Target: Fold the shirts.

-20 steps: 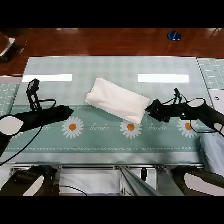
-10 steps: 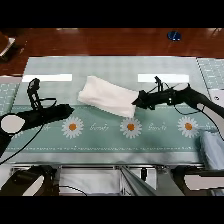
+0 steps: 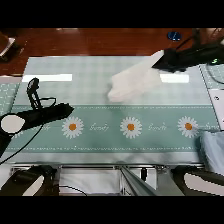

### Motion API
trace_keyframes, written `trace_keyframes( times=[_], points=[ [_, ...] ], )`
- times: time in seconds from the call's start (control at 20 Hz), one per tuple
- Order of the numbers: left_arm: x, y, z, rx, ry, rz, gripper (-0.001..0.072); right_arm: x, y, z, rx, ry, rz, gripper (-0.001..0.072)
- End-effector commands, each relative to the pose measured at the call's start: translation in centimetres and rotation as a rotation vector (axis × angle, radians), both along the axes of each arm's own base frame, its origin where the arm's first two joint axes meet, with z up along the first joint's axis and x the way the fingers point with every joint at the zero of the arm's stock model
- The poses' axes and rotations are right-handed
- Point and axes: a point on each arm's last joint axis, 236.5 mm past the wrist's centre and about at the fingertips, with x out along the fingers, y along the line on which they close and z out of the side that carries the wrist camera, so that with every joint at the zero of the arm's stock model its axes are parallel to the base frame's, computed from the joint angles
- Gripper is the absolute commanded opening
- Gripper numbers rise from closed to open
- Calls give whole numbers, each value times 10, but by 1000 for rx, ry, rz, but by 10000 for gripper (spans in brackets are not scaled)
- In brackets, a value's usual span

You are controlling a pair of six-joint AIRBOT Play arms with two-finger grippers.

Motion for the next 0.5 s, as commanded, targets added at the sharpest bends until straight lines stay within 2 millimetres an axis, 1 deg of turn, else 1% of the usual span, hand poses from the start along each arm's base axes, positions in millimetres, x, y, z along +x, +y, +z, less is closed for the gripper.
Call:
trace_keyframes(
  times=[0.0, 0.15, 0.25, 0.35, 0.45],
  points=[
    [-1, 0, 0, 0, 2, -2, 18, -16, -64, 47, -103, 0, -95, 22],
    [-1, -1, 0, -2, 3, -1, 18, -23, -115, 81, -105, -5, -232, 22],
    [-1, -1, 0, -8, 3, 0, 18, -33, -152, 96, -101, -1, -346, 22],
    [0, -1, 1, -8, 2, 1, 18, -54, -189, 99, -95, 47, -460, 22],
    [1, -1, 1, -8, -2, 4, 18, -84, -224, 97, -131, 105, -558, 23]
  ],
)
